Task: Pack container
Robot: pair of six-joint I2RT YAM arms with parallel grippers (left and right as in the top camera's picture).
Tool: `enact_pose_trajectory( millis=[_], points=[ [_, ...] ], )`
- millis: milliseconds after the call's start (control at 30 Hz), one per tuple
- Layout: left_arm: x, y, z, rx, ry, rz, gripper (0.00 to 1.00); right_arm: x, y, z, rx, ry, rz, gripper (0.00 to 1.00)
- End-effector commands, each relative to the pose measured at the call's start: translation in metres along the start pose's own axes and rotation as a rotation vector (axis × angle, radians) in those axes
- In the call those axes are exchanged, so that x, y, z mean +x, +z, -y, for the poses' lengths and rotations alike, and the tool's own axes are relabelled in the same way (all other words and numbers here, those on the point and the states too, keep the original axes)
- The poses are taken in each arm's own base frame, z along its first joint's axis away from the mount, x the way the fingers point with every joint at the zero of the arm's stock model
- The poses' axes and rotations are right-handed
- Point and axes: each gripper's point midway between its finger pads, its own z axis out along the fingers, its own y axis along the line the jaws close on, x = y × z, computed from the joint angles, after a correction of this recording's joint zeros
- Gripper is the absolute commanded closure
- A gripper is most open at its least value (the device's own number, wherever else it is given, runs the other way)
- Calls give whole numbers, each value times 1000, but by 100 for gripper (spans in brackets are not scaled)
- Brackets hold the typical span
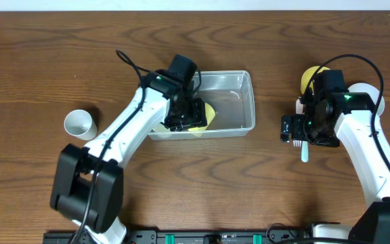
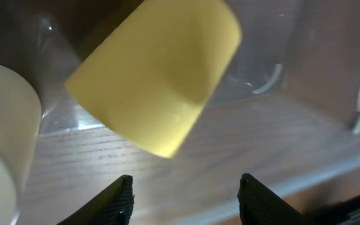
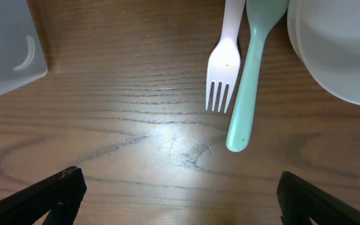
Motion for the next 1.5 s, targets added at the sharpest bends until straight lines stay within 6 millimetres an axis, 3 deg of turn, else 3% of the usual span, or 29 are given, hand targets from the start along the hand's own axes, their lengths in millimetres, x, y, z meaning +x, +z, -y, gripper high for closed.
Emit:
enact_pose_trajectory(
  millis=[0,733,1067,1467],
  points=[
    [1,10,-3,-2,-17,-26,45,-2,-1,1,-2,-3,0,1],
    [-30,13,13,63,31,90,43,-2,-1,1,-2,-3,-1,1],
    [-28,37,5,53,12,33,43,-1,-1,1,-2,-2,-4,1],
    [-42,34,35,198,71,75,43,-1,-1,1,-2,-2,-4,1]
  ],
)
